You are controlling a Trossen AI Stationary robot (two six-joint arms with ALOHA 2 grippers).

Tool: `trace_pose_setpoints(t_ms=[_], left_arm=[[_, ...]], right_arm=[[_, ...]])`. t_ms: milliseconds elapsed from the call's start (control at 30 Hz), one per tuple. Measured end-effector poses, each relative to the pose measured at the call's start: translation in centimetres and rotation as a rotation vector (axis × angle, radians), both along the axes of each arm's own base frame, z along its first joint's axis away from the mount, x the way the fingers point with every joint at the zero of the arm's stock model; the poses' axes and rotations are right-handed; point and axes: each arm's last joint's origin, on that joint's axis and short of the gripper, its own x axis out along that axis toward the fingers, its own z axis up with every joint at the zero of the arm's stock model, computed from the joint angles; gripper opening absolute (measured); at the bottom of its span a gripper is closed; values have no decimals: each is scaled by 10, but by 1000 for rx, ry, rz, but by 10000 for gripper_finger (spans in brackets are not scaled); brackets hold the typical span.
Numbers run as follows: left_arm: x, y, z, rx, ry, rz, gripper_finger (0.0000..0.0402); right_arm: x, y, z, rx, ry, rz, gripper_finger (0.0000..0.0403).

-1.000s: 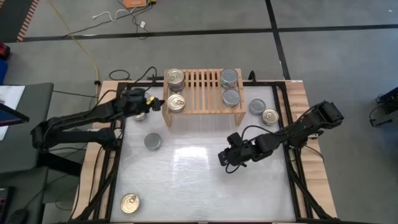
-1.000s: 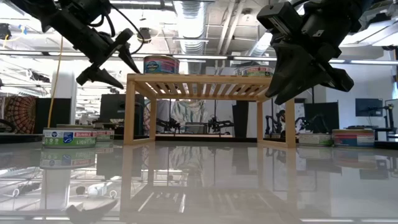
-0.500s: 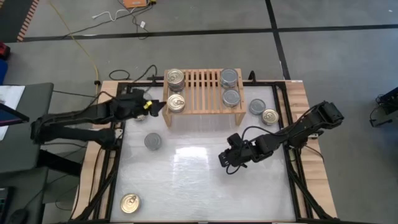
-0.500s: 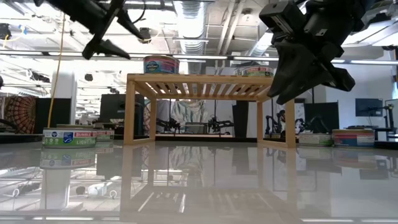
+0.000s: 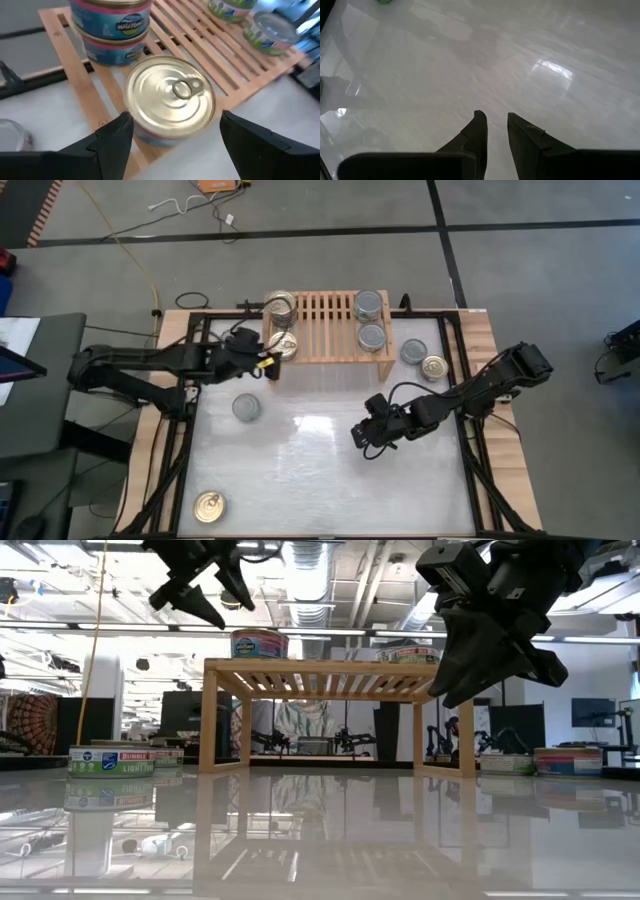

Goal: Stack canned seafood by type on shelf
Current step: Put the blue-pink tuna can on the shelf aligned with the other blue-pink tuna cans

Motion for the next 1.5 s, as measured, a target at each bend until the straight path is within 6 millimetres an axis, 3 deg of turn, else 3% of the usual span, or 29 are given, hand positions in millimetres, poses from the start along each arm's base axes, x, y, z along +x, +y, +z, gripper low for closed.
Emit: trace_pose_setpoints(t_ms=[167, 433, 800, 1500], left_arm=[[19, 10, -3, 15, 81, 28, 283], [26, 26, -15, -5, 153, 99, 283], [23, 43, -17, -11, 161, 165, 283], [21, 55, -15, -25, 127, 194, 283]], right_arm=[[0, 1, 0, 0, 0, 2, 102], [0, 1, 0, 2, -3, 1, 102], [0, 1, 0, 0, 0, 2, 102], [0, 0, 0, -5, 2, 8, 102]])
